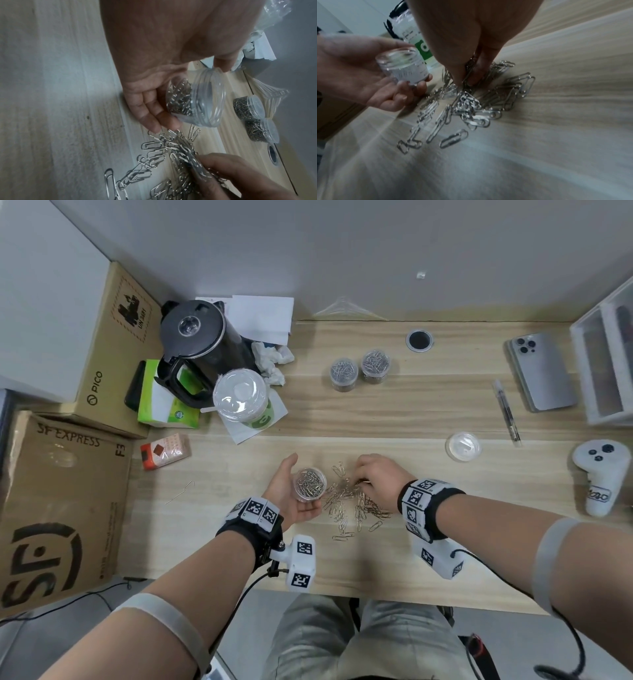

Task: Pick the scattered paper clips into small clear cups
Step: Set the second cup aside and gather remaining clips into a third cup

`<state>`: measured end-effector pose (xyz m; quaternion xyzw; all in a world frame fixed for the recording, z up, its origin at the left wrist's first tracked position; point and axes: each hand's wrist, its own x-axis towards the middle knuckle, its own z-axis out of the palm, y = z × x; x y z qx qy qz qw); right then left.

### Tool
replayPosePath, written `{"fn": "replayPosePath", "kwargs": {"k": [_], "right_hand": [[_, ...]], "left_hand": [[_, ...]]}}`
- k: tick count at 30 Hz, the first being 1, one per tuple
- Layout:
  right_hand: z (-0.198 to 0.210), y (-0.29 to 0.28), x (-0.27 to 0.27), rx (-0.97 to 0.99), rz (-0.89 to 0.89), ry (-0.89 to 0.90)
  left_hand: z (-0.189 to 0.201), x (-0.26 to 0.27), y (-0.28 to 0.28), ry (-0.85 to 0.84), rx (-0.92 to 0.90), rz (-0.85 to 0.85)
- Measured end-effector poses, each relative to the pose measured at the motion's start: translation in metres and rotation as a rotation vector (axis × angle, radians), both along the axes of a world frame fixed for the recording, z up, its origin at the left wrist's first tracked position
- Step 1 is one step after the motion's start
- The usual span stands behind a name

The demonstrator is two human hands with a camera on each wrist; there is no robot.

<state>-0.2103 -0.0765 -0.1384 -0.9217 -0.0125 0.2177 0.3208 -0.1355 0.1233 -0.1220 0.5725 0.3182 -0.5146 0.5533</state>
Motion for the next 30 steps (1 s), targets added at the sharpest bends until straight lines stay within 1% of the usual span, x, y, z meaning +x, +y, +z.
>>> {"fn": "replayPosePath", "kwargs": {"k": [3, 7, 11, 14, 17, 21, 23, 25, 28, 30], "right_hand": [[0.008, -0.006, 0.003, 0.051, -0.087, -0.09], [0.03, -0.004, 0.015, 0.155, -0.165, -0.223], [0.045, 0.014, 0.023, 0.224, -0.103, -0.267], [0.042, 0.03, 0.023, 0.187, -0.042, -0.232], [0.042, 0.036, 0.02, 0.163, -0.037, -0.207], [0.049, 0.031, 0.014, 0.238, -0.037, -0.269], [0.05, 0.026, 0.011, 0.271, -0.093, -0.311], [0.047, 0.018, 0.01, 0.311, -0.209, -0.307], [0.044, 0.006, 0.009, 0.376, -0.378, -0.19], [0.043, 0.003, 0.008, 0.423, -0.455, -0.128]], "left_hand": [[0.001, 0.0, -0.003, -0.012, -0.008, 0.003], [0.006, 0.0, -0.012, -0.04, -0.004, -0.003], [0.009, -0.003, -0.02, -0.062, -0.031, -0.068], [0.009, -0.006, -0.025, -0.076, -0.083, -0.09], [0.007, -0.008, -0.024, -0.083, -0.101, -0.1], [0.004, -0.009, -0.018, -0.079, -0.075, -0.091], [0.004, -0.009, -0.016, -0.075, -0.064, -0.089], [0.003, -0.01, -0.015, -0.061, -0.057, -0.084], [0.001, -0.011, -0.012, -0.048, -0.049, -0.086], [-0.001, -0.012, -0.011, -0.042, -0.049, -0.078]]}}
